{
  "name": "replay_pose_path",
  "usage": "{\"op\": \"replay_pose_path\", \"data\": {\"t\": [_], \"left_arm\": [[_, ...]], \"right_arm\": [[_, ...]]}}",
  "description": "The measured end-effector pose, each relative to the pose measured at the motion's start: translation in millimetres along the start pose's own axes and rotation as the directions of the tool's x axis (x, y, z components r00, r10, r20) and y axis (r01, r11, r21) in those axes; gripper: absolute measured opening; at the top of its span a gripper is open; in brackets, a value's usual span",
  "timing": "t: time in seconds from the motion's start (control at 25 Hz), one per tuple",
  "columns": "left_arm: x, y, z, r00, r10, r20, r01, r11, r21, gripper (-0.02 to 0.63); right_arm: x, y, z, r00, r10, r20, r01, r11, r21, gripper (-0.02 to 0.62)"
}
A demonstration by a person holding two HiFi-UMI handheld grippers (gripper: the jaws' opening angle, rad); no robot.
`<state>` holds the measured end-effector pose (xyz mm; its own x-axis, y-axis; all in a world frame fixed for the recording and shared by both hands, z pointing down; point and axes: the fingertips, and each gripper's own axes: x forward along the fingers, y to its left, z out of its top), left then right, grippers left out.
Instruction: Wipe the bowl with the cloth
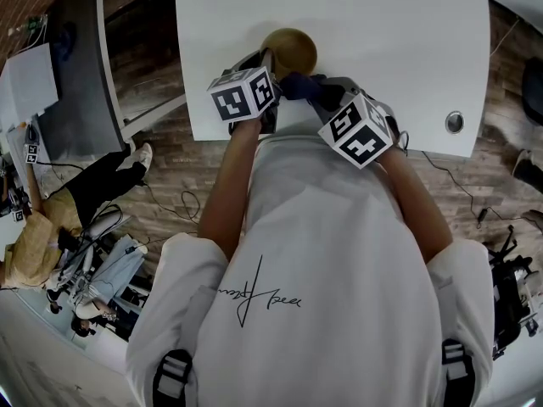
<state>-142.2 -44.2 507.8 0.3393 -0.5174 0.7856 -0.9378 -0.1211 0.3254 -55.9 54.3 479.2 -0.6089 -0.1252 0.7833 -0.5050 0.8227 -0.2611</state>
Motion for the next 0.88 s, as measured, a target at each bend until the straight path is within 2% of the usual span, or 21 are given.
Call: {"op": "replay_pose_path", "data": {"t": [0.88], "left_arm": [[-2, -5, -6, 1.0, -0.019, -0.014, 0.02, 1.0, 0.018, 0.009]], "right_arm": [[-17, -25, -13, 0.998, -0.056, 0.001, 0.056, 0.997, 0.06, 0.055]]}}
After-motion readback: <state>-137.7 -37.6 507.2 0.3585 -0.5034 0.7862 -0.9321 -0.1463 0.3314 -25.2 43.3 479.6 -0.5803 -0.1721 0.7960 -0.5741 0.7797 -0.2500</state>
